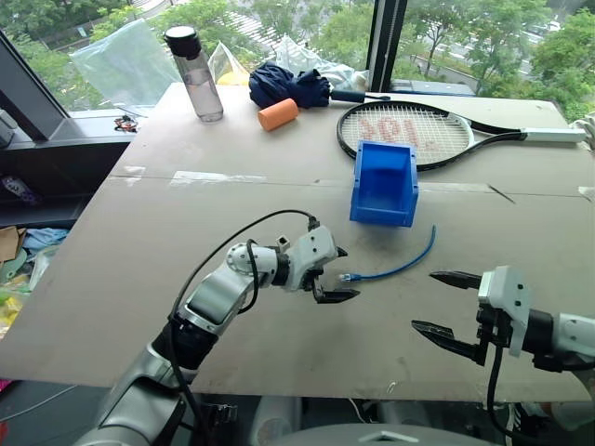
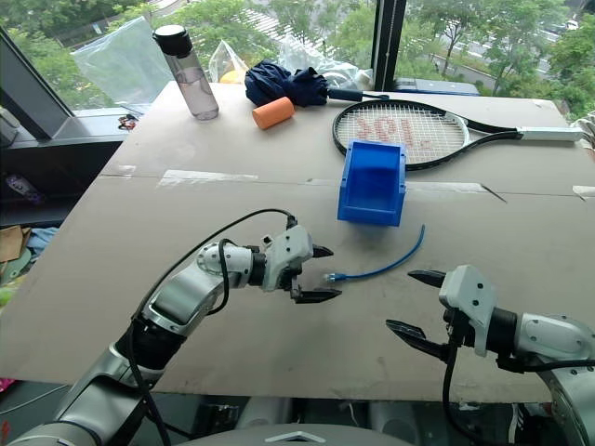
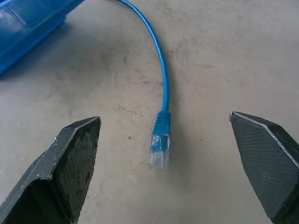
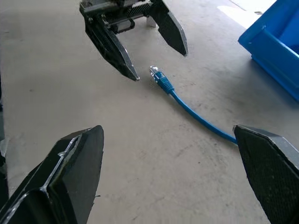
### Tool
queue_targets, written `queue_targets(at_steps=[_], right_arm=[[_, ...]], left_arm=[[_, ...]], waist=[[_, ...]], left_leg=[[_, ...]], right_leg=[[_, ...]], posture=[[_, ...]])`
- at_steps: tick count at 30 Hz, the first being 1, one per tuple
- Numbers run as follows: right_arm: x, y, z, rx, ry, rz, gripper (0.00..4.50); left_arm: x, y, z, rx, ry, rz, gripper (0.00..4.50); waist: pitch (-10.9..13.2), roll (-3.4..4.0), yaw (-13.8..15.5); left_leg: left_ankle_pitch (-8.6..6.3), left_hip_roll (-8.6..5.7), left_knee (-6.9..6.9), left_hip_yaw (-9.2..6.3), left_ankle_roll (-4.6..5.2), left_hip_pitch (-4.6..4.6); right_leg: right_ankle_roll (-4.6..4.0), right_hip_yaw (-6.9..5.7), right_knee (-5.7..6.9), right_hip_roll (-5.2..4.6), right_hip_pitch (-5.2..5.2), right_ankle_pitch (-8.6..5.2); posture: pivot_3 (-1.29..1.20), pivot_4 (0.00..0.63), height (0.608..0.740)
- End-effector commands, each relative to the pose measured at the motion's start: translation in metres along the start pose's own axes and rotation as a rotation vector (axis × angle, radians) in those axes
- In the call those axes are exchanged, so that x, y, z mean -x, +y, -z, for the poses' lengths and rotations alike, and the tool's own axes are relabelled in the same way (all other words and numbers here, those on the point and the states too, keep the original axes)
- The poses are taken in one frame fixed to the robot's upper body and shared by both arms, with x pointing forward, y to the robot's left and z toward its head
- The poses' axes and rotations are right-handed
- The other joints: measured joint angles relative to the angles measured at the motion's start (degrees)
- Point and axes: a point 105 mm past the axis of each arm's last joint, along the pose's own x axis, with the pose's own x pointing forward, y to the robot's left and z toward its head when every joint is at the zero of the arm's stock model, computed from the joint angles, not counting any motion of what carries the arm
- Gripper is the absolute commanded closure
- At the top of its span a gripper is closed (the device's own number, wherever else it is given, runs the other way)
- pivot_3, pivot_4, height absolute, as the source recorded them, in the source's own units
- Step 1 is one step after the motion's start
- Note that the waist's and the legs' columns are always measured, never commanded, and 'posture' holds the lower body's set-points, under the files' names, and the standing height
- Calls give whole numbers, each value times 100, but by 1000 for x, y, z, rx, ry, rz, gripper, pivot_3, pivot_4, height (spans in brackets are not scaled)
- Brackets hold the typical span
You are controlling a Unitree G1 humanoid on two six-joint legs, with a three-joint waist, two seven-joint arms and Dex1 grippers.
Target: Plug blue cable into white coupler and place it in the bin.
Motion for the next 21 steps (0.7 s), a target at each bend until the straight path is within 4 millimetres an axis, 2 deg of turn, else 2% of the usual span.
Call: queue_targets(at_steps=[1,4,9,11,13,16,21], right_arm=[[3,3,-9,21,-28,56,5],[3,6,-7,4,-24,80,5],[0,11,-5,-78,-35,84,5],[-5,13,-5,-167,-66,73,5],[-12,14,-10,-273,-130,62,5],[-19,12,-18,-373,-204,46,5],[-37,13,-48,-546,-375,-59,5]], left_arm=[[-6,0,7,-67,50,36,760],[-8,-1,16,-92,83,67,2159],[-4,-1,15,-69,46,84,4342],[1,-3,3,-3,-34,108,4443],[13,-7,-18,153,-166,160,4443],[26,-8,-34,310,-258,199,4443],[46,-11,-63,506,-404,263,4443]], waist=[[0,0,6],[-5,-3,22],[-8,-5,14],[-8,-5,11],[-5,-4,-10],[-2,-5,4],[-3,-4,-14]], left_leg=[[0,0,0,0,0,1],[0,0,0,-1,0,0],[0,2,-1,0,0,1],[0,3,-2,0,0,1],[0,5,-2,0,1,1],[0,8,1,-5,1,-4],[0,7,4,-10,1,-3]], right_leg=[[0,0,0,0,0,0],[-4,-1,0,0,1,-2],[-4,0,-1,0,0,-3],[-4,0,-1,0,0,-3],[-4,0,-1,0,0,-4],[-4,-7,1,-2,-3,-3],[-4,-9,3,-3,-1,-3]], posture=[[0,150,740],[0,150,740],[0,150,740],[0,150,740],[0,150,740],[0,150,740],[0,150,740]])
